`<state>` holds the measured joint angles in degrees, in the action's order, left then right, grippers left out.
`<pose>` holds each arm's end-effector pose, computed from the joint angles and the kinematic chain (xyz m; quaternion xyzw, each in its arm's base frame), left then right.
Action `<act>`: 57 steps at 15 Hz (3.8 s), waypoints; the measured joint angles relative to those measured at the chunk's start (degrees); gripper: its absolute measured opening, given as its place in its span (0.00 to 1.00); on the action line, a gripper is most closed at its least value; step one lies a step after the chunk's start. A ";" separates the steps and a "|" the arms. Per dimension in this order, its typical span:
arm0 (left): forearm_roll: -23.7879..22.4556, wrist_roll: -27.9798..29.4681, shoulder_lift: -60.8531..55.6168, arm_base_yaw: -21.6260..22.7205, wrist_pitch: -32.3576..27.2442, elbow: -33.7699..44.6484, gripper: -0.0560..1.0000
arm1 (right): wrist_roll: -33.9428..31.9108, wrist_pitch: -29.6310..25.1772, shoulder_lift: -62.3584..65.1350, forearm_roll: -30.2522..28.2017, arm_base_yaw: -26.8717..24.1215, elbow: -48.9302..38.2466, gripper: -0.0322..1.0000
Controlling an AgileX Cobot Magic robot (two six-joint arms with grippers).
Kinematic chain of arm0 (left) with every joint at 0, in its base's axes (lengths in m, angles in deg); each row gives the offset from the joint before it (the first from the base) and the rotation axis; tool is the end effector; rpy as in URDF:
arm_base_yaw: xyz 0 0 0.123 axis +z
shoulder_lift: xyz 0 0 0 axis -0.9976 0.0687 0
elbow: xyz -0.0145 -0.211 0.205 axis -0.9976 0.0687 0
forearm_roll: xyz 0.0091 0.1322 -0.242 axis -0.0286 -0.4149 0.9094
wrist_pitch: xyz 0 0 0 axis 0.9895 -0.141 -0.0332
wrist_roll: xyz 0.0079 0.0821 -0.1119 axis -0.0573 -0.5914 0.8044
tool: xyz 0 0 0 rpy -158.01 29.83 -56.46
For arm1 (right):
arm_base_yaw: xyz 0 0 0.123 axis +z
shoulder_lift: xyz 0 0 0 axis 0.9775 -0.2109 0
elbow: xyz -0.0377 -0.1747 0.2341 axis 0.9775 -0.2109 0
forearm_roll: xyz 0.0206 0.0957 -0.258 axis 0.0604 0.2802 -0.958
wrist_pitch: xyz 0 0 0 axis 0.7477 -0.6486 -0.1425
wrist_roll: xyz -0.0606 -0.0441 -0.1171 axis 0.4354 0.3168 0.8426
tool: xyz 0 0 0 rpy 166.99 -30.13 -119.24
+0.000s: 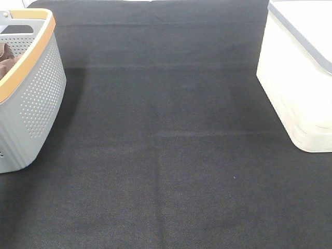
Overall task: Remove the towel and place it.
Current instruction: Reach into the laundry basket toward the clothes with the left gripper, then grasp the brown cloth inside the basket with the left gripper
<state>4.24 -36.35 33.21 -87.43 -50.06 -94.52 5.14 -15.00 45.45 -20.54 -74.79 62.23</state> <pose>0.3139 -0.0070 0.3168 0.0123 0.9144 -0.0022 0.4046 0.0459 0.0222 0.2699 -0.1076 0.8424 0.0443 0.5262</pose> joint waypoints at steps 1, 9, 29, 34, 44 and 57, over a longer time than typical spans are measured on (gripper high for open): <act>-1.15 0.40 2.64 0.00 -0.11 -1.49 0.61 | 0.00 0.00 0.00 0.00 0.00 0.00 0.78; -12.26 9.34 17.13 2.98 -7.28 -15.76 0.61 | 0.00 0.00 0.00 0.06 0.00 0.00 0.78; 17.65 10.49 44.75 19.82 -18.91 -36.50 0.61 | 0.00 0.00 0.00 0.06 0.00 0.00 0.78; 17.65 10.54 48.07 19.82 -18.51 -36.78 0.61 | 0.00 0.00 0.00 0.06 0.00 0.00 0.78; 17.70 10.66 48.76 19.82 -12.61 -37.30 0.51 | 0.00 0.06 0.00 0.06 0.00 0.00 0.78; 18.16 10.43 50.88 19.82 -14.04 -37.47 0.14 | 0.00 0.06 0.00 0.06 0.00 0.00 0.78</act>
<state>22.40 -25.92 84.08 -67.61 -64.10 -131.99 5.14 -14.94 45.45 -20.48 -74.79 62.23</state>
